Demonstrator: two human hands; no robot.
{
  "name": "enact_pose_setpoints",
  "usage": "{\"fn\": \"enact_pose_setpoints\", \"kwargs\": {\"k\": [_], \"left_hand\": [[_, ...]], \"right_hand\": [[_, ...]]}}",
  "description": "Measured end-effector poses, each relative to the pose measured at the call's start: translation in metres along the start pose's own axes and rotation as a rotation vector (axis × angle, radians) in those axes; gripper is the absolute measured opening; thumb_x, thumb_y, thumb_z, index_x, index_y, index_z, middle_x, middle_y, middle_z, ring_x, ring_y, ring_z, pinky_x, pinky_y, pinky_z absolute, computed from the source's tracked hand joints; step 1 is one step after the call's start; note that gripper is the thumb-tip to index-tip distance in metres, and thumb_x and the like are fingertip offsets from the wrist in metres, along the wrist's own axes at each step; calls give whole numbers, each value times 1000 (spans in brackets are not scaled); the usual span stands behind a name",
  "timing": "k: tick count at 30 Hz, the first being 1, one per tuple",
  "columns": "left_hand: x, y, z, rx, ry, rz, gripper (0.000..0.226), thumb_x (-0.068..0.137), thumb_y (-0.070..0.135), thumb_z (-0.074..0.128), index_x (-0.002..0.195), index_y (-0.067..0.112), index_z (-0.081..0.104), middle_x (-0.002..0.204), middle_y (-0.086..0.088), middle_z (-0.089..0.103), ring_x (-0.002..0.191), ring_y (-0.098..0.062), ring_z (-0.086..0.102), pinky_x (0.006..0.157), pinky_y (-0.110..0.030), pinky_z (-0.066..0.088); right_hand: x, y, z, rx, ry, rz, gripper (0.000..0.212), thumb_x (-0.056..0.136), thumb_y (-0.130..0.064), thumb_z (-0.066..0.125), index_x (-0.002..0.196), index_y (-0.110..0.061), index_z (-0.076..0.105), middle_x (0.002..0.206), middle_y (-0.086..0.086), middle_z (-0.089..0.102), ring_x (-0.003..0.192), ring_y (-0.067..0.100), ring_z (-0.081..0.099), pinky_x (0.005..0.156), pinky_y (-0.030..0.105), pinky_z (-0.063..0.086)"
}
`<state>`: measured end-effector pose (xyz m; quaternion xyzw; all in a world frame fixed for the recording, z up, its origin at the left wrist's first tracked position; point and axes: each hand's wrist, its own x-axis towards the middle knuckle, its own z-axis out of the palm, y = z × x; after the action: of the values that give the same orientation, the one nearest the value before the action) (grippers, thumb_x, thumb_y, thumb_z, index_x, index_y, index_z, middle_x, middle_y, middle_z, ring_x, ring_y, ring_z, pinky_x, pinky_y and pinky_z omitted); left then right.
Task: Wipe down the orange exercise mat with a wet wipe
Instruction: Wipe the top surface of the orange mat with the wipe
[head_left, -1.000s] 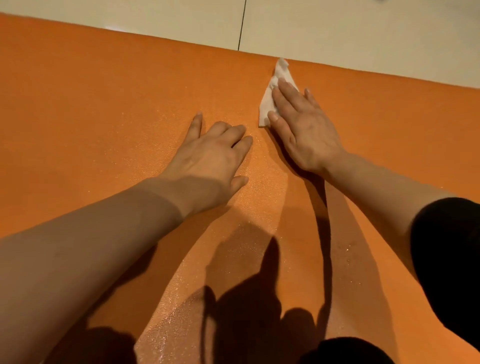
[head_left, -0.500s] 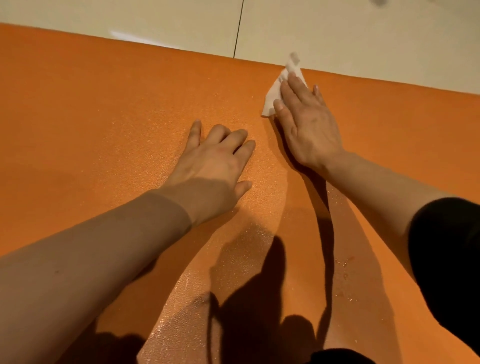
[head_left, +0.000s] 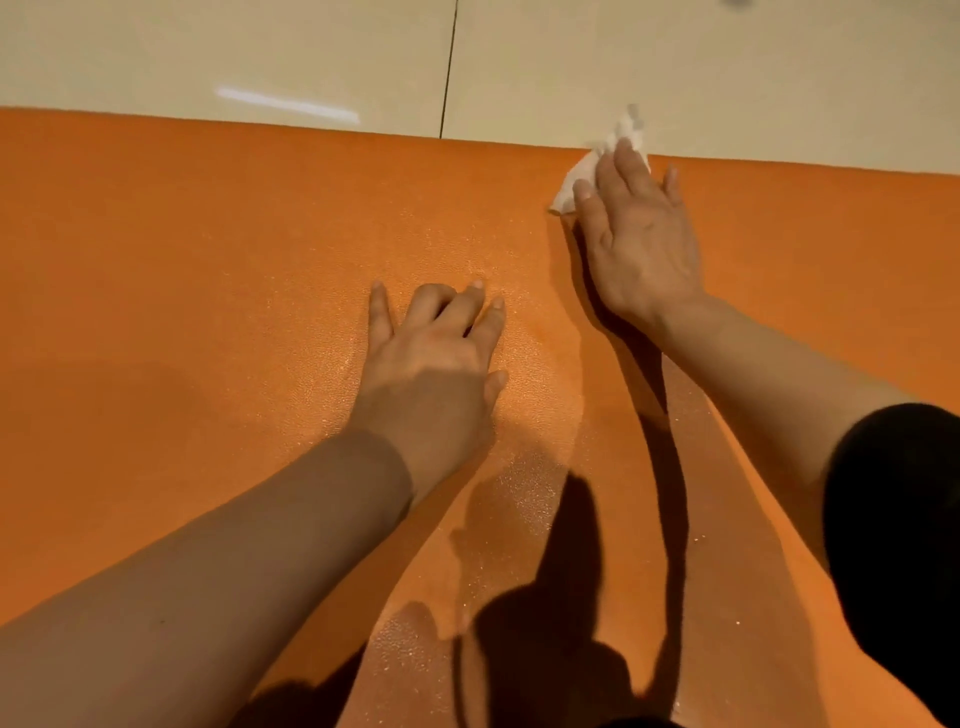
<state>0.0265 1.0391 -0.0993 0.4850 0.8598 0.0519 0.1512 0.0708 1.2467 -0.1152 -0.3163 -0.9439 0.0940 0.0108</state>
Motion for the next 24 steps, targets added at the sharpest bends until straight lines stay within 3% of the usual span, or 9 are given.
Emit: {"fn": "enact_pose_setpoints", "kwargs": {"k": [3, 8, 10, 12, 15, 20, 22, 24], "left_hand": [[1, 2, 2, 3, 0, -21, 61, 98, 42, 43, 152, 24, 22, 157, 6, 20, 134, -18, 16, 114, -61, 0], [0, 4, -3, 19, -19, -27, 60, 98, 42, 42, 152, 25, 22, 156, 8, 20, 135, -18, 17, 113, -64, 3], [0, 4, -5, 36, -36, -21, 61, 99, 43, 40, 153, 26, 19, 156, 8, 20, 136, -17, 17, 113, -64, 4], [1, 4, -9, 51, -66, -20, 61, 99, 45, 40, 153, 27, 17, 157, 9, 19, 136, -17, 17, 113, -65, 3], [3, 5, -14, 59, -95, -23, 63, 97, 45, 44, 152, 26, 20, 157, 9, 21, 137, -16, 18, 112, -66, 5], [-5, 7, -26, 104, -135, 7, 65, 93, 43, 49, 150, 21, 26, 151, 7, 30, 137, -16, 21, 111, -69, 7], [-17, 7, -29, 133, -199, 7, 71, 94, 42, 48, 153, 21, 16, 159, 5, 15, 144, -14, 13, 110, -68, 1], [-29, 5, -31, 182, -260, 8, 74, 95, 42, 48, 154, 22, 8, 162, 4, 0, 147, -13, 6, 110, -67, -2]], "right_hand": [[0, -30, 9, 12, -23, -9, 64, 104, -44, 18, 151, 0, 24, 160, 17, 14, 150, 23, 8, 121, 36, -6], [-1, -31, 0, -8, -147, -308, 62, 105, -43, 18, 154, -5, 15, 162, 11, 5, 150, 18, 1, 119, 30, -8], [-8, -2, -5, -45, -124, -231, 62, 105, -44, 17, 154, -7, 13, 163, 9, 3, 150, 17, 1, 119, 31, -8], [-19, 18, -8, -31, -66, -39, 62, 105, -43, 17, 154, -6, 13, 163, 11, 4, 150, 19, 2, 119, 33, -7], [-32, 1, 1, 11, -41, 118, 65, 104, -44, 17, 153, -2, 13, 162, 14, 4, 150, 24, 1, 120, 35, -6], [-47, -58, 12, 46, -176, -251, 64, 104, -44, 16, 154, -4, 7, 162, 12, -4, 150, 20, -5, 121, 35, -7], [-49, -43, 3, 28, -203, -315, 64, 104, -45, 16, 155, -7, 6, 163, 9, -5, 150, 17, -5, 121, 34, -6], [-54, -18, -3, -9, -183, -240, 64, 104, -47, 14, 155, -10, 7, 163, 7, -4, 150, 16, -4, 121, 34, -7]]}}
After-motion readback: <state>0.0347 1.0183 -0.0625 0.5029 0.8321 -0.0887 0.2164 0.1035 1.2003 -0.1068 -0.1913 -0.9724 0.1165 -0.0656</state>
